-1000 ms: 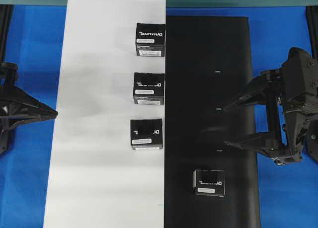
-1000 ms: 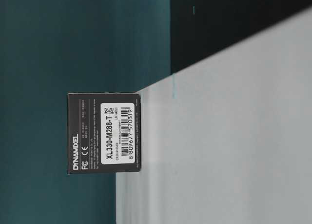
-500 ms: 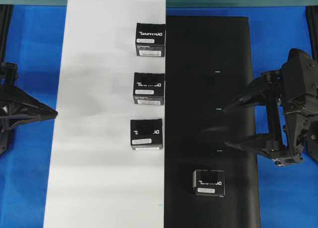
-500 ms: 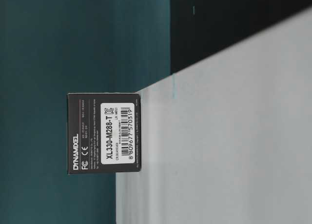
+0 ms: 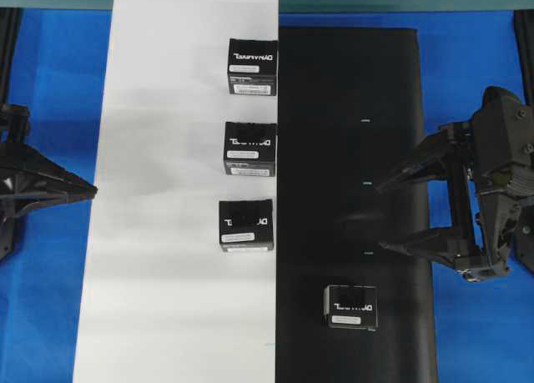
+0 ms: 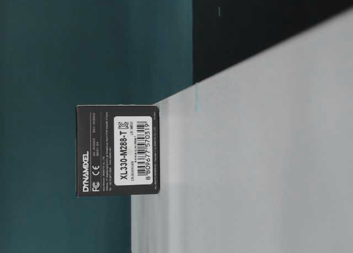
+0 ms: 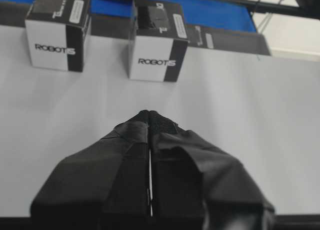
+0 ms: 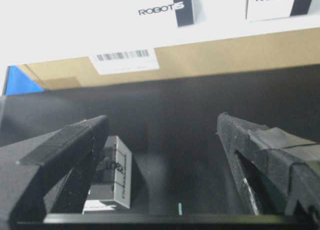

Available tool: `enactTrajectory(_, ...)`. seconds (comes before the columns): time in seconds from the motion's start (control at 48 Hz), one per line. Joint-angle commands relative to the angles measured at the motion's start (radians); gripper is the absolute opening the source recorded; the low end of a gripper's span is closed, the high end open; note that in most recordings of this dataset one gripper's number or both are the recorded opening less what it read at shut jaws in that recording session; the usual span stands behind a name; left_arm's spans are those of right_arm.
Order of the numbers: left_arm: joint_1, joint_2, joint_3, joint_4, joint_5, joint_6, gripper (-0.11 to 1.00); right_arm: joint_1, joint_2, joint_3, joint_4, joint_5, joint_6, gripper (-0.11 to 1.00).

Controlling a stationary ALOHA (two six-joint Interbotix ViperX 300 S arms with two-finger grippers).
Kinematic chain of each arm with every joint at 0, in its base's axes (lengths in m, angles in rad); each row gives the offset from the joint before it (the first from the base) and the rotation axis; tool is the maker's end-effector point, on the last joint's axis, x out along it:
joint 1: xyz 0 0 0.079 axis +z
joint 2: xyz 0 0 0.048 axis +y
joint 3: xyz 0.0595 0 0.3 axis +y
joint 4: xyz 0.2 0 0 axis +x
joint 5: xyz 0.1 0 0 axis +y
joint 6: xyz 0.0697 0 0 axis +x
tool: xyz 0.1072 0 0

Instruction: Place the box from the black base onto the white base.

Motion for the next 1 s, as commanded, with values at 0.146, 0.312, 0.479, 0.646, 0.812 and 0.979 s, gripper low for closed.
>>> enactTrajectory(0.146,-0.002,0.008,-0.012,0.002,-0.009,-0.002,-0.05,0.005,0.002,-0.005,0.003,-0.006,0.0,0.99)
enactTrajectory(0.312,-0.002,0.008,-0.011,0.002,-0.003,-0.002,-0.05,0.006,0.002,-0.005,0.008,-0.008,0.0,0.99)
enactTrajectory(0.479,-0.002,0.008,-0.012,0.002,-0.002,-0.002,-0.05,0.008,0.002,0.002,0.008,-0.008,0.0,0.99)
enactTrajectory(0.646,-0.002,0.008,-0.011,0.002,-0.002,-0.002,-0.05,0.008,0.002,0.011,0.009,-0.012,0.0,0.99)
enactTrajectory(0.812,-0.002,0.008,-0.011,0.002,-0.002,-0.002,-0.05,0.008,0.002,0.012,0.008,-0.014,0.0,0.99)
enactTrajectory(0.979,-0.002,0.008,-0.009,0.002,-0.002,-0.002,-0.05,0.008,0.002,0.012,0.008,-0.014,0.0,0.99)
